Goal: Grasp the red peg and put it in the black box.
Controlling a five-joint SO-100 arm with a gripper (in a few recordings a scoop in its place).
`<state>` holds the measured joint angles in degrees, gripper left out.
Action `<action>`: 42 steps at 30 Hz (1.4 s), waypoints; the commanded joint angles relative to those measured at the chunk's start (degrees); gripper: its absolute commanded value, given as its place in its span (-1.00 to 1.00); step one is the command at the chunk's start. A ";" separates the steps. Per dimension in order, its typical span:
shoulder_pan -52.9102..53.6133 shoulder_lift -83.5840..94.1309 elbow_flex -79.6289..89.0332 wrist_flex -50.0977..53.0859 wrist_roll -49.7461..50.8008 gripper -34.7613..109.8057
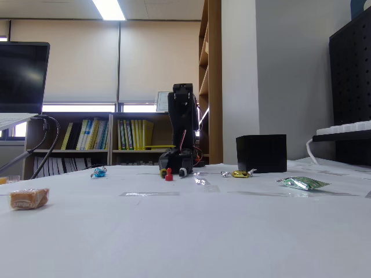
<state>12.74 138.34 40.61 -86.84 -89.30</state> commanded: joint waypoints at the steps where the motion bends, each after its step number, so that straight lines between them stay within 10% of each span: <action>1: 0.88 1.05 3.87 -0.88 0.00 -0.25; 42: 1.41 -5.10 6.59 14.06 -4.22 0.11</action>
<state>13.54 132.98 45.00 -72.07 -92.90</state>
